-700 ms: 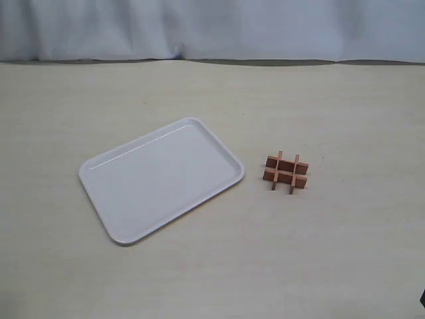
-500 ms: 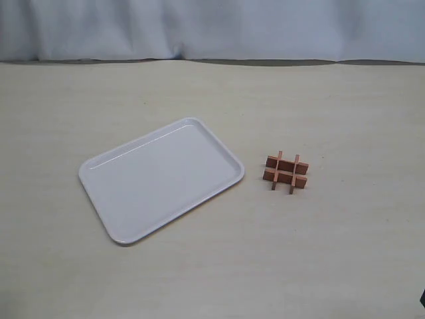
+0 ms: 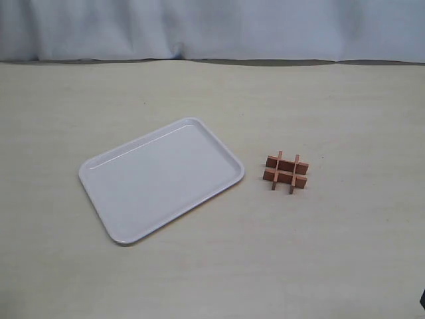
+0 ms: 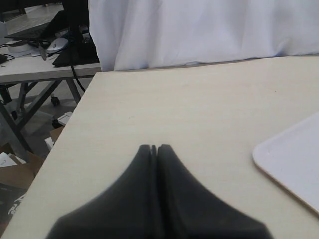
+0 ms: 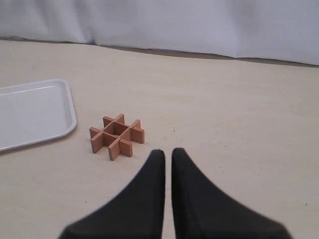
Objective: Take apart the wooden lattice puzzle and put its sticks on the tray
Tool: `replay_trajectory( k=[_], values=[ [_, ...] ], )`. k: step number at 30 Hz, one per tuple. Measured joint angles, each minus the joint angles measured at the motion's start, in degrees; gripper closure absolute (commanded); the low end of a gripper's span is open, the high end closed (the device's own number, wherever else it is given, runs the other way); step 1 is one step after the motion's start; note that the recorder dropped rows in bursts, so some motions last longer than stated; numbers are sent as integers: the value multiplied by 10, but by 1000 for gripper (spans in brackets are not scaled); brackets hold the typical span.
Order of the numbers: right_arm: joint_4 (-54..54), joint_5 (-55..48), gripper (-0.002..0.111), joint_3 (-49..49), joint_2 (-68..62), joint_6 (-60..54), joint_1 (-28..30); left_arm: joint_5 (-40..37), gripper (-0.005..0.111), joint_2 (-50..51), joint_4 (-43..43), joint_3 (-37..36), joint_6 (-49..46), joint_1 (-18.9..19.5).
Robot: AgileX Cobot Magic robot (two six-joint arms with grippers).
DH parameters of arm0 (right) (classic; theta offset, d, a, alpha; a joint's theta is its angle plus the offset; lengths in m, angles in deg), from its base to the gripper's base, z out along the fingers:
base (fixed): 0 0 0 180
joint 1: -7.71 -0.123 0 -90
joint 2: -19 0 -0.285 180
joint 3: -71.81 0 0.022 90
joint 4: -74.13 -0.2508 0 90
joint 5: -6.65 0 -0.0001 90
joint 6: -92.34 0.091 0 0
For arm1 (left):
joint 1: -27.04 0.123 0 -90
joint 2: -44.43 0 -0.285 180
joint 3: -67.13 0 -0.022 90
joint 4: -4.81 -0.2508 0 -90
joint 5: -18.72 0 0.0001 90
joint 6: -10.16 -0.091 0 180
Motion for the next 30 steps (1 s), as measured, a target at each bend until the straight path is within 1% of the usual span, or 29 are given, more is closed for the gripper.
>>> replay_trajectory(
  k=[3, 6, 15, 21, 24, 26, 30],
  values=[
    [52, 9, 104, 0, 0, -22, 0, 0, 107, 0, 0, 0, 0, 0],
    [70, 29, 104, 0, 0, -28, 0, 0, 107, 0, 0, 0, 0, 0],
    [34, 73, 104, 0, 0, -28, 0, 0, 107, 0, 0, 0, 0, 0],
    [30, 82, 104, 0, 0, -28, 0, 0, 107, 0, 0, 0, 0, 0],
    [26, 106, 104, 0, 0, -25, 0, 0, 107, 0, 0, 0, 0, 0],
    [4, 136, 104, 0, 0, -4, 0, 0, 107, 0, 0, 0, 0, 0],
    [-102, 187, 104, 0, 0, 34, 0, 0, 107, 0, 0, 0, 0, 0]
  ],
)
